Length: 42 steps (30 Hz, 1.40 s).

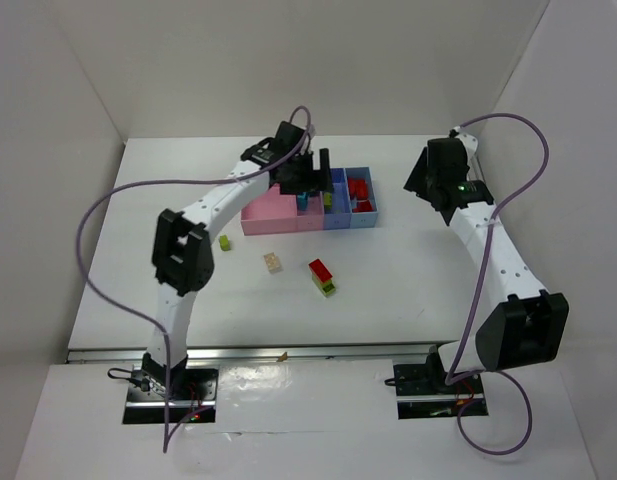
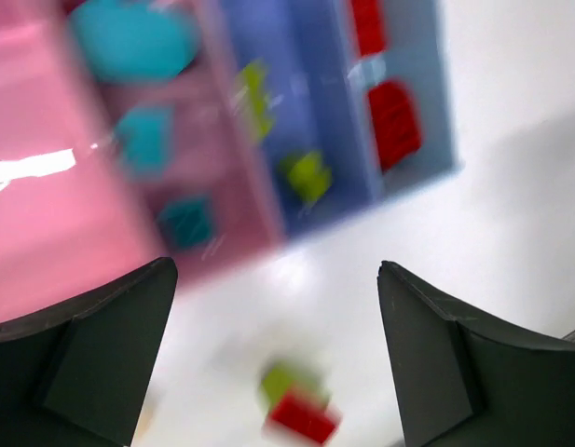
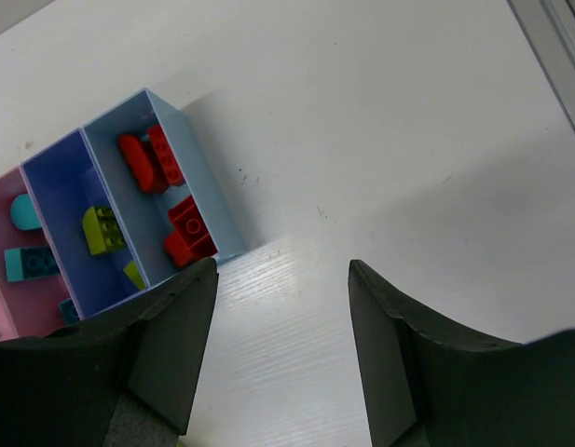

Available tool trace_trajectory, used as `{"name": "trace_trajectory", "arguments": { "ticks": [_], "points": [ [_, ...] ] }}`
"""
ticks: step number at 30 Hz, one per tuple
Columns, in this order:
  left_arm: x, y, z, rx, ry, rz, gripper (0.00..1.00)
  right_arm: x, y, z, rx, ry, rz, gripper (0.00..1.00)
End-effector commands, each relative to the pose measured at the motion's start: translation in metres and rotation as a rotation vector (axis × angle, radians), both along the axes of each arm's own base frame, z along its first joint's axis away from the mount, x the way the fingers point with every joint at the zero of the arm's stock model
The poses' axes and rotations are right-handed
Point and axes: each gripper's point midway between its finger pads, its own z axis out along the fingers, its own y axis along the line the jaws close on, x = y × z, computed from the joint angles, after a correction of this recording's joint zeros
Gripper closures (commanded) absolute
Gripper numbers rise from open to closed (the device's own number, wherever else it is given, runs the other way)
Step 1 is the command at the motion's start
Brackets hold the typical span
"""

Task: Sort the legos into containers by color

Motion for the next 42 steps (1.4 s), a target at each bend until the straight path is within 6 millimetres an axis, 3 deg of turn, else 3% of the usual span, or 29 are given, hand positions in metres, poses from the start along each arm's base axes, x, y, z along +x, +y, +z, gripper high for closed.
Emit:
{"name": "trace_trajectory", "arguments": {
  "ticks": [1,2,3,5,6,9,10,11,13,15,22,25,32,34,36,38,42],
  "points": [
    [-0.023,0.084,0.063,0.116,-0.123,0.152,0.0,0.006,0.001,0.0,0.017,-0.022,-0.004,0.34],
    [-0.038,0.104,0.08,0.118,-0.139,0.18,0.0,0.009,0.003,-0.002,0.024,-0.023,0.006,0.34],
    [-0.056,0.125,0.05,0.174,-0.065,0.212,0.0,0.011,0.003,-0.008,0.022,-0.008,0.006,0.34],
    [-0.073,0.161,0.035,0.213,-0.012,0.283,0.0,0.015,0.011,-0.017,0.038,0.005,0.044,0.34],
    [-0.093,0.179,0.018,0.246,0.03,0.303,0.0,0.017,0.013,-0.015,0.046,-0.008,0.053,0.34],
    [-0.11,0.211,-0.008,0.279,0.102,0.385,0.0,0.023,0.019,-0.03,0.062,0.027,0.078,0.34],
    [-0.12,0.219,-0.026,0.299,0.152,0.411,0.02,0.026,0.024,-0.024,0.064,0.007,0.088,0.34],
    [-0.123,0.228,-0.031,0.297,0.171,0.444,0.04,0.028,0.026,-0.024,0.069,0.009,0.095,0.34],
    [-0.13,0.236,-0.05,0.288,0.218,0.496,0.07,0.028,0.03,-0.024,0.069,0.01,0.106,0.34],
    [-0.131,0.242,-0.056,0.28,0.221,0.533,0.11,0.03,0.031,-0.02,0.07,0.001,0.106,0.34],
    [-0.115,0.253,-0.09,0.242,0.265,0.578,0.18,0.028,0.03,-0.022,0.069,0.01,0.106,0.34],
    [-0.104,0.259,-0.095,0.238,0.265,0.6,0.22,0.028,0.03,-0.022,0.069,0.01,0.106,0.34],
    [-0.095,0.252,-0.118,0.252,0.305,0.57,0.28,0.026,0.028,-0.024,0.063,0.018,0.098,0.34],
    [-0.092,0.255,-0.116,0.263,0.29,0.581,0.37,0.026,0.028,-0.024,0.063,0.018,0.098,0.34],
    [-0.093,0.258,-0.113,0.269,0.287,0.599,0.56,0.026,0.028,-0.024,0.063,0.018,0.098,0.34],
    [-0.088,0.262,-0.096,0.273,0.24,0.621,0.67,0.025,0.028,-0.025,0.062,0.027,0.098,0.34],
    [-0.083,0.271,-0.057,0.273,0.151,0.625,0.68,0.024,0.028,-0.021,0.063,0.018,0.098,0.34]
  ]
}}
